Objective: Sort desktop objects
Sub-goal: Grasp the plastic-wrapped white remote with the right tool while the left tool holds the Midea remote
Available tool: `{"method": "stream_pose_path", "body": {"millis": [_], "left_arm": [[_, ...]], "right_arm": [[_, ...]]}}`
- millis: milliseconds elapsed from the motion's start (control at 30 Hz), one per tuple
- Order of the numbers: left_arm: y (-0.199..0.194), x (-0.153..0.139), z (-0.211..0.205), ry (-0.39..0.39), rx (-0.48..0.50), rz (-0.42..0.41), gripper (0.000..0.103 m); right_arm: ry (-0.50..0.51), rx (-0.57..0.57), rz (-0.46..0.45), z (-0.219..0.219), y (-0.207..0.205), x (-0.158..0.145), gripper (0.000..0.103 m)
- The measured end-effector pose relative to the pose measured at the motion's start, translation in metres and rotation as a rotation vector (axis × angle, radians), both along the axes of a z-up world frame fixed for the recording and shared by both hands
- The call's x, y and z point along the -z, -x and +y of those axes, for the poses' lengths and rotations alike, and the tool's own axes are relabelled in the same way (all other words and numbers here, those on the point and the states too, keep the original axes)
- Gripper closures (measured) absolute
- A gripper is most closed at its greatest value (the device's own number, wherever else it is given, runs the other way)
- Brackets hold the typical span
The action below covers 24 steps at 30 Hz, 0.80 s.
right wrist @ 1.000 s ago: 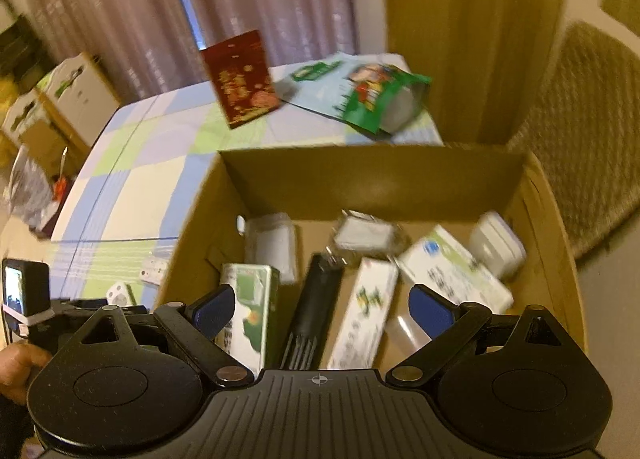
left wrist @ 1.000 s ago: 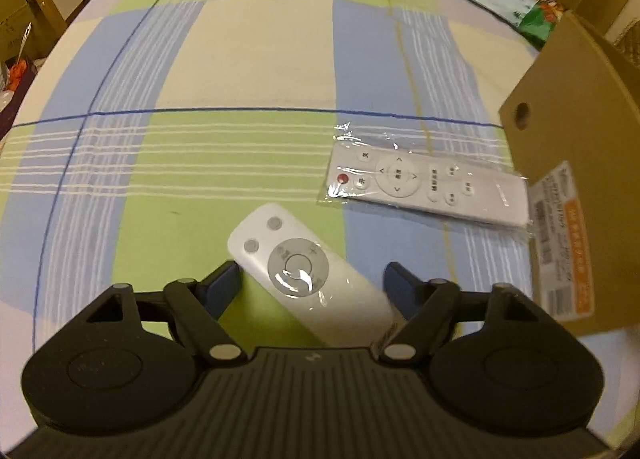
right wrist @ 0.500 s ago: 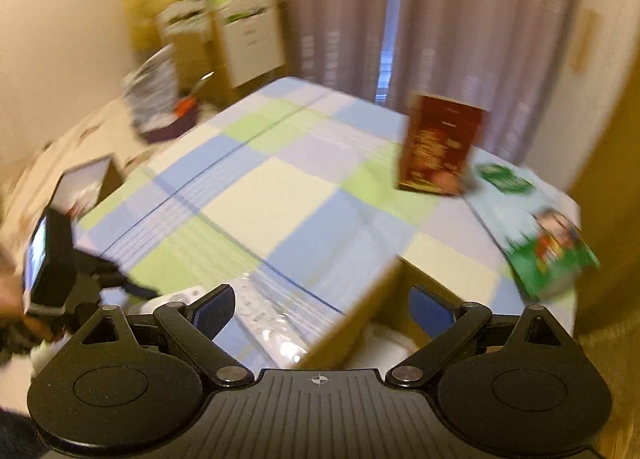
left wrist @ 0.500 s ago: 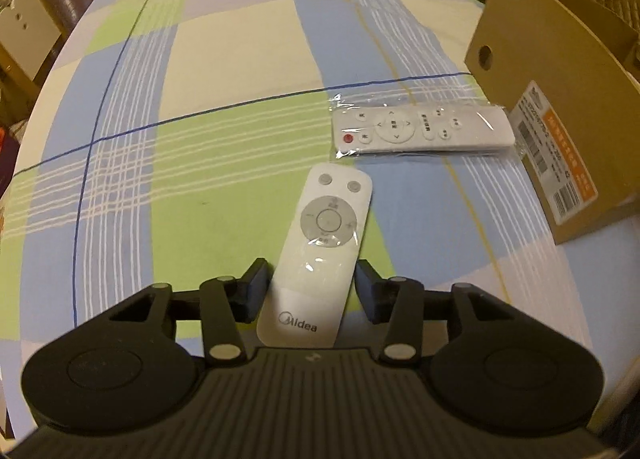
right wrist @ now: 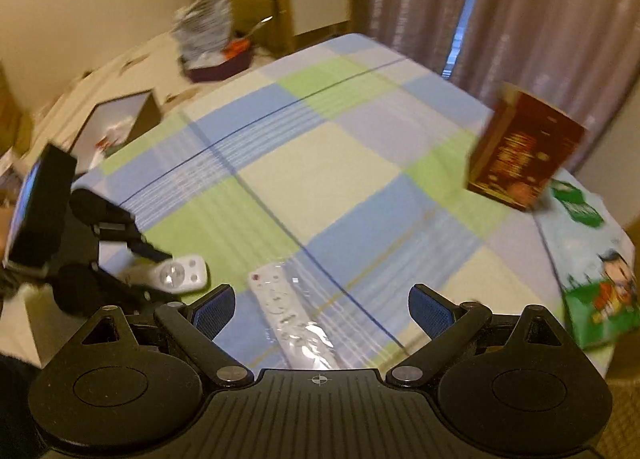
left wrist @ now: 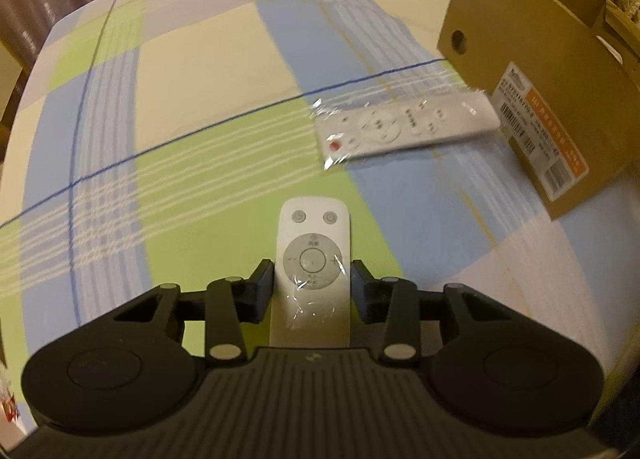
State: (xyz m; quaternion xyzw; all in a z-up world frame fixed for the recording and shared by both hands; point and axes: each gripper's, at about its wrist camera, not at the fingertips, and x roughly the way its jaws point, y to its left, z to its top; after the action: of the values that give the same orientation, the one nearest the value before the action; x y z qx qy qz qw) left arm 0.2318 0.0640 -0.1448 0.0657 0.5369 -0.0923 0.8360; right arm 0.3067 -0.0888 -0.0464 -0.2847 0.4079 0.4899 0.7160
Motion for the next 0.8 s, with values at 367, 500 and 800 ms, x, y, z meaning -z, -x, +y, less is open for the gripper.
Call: {"method": "stream_pose_path", "body": {"millis": [367,500,800], "left_arm": [[0.015,-0.019,0.042,0.015,-0.085,-0.007,0.068],[0.015,-0.015,0.048,0.019,-0.100,0.001,0.068],[0.017,-0.009,0.054,0.027,-0.122,0.013,0.068]], "right_arm": [[0.333,-0.312,0.116,0.076,0.000,0.093,0.007],[0.466,-0.352,0.127,0.090,0.000,0.127,0.007],[0.590,-0.417,0.088,0.102,0.002,0.160,0.015]]}}
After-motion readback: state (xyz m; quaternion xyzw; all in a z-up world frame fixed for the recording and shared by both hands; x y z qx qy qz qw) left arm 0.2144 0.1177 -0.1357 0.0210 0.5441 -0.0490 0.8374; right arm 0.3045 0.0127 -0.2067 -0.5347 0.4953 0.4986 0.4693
